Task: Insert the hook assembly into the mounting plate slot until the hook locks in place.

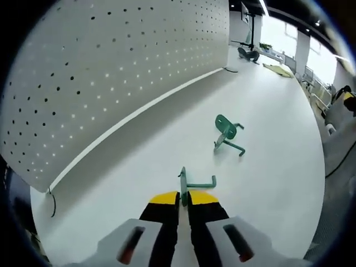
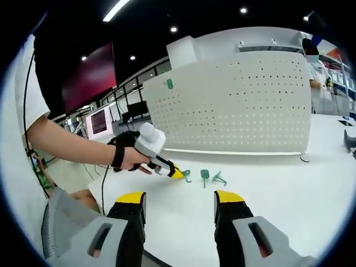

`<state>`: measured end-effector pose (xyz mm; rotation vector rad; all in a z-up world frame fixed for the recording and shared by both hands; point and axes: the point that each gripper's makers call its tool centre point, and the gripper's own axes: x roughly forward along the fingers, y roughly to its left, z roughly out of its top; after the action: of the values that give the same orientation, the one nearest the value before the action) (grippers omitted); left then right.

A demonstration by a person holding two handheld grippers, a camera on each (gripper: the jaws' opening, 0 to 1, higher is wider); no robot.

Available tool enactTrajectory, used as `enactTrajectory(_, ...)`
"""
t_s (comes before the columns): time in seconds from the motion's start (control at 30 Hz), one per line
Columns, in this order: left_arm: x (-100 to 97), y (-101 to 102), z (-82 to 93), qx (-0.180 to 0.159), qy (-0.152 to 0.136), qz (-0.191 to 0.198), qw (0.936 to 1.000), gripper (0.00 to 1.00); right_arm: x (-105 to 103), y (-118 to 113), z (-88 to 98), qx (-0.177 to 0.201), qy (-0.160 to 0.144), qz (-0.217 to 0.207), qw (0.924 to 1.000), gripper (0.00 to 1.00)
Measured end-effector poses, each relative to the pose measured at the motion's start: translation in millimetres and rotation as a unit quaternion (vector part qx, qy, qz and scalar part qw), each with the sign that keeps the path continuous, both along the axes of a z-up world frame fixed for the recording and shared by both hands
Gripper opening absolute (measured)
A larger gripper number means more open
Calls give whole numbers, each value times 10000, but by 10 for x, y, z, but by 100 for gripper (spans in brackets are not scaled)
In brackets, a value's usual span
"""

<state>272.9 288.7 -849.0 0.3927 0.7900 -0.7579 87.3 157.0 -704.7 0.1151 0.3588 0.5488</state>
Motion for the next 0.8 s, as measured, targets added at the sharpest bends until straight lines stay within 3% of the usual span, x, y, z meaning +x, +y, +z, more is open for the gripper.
enactTrajectory(0.37,-90,-41,22,-225,129,58,9996,4,2,45,5,-9,7,59,10000,49)
enactTrajectory(0.8,-180,-78,276,-664,-37,257,9975,4,-14,151,67,-11,-44,256,9997,49)
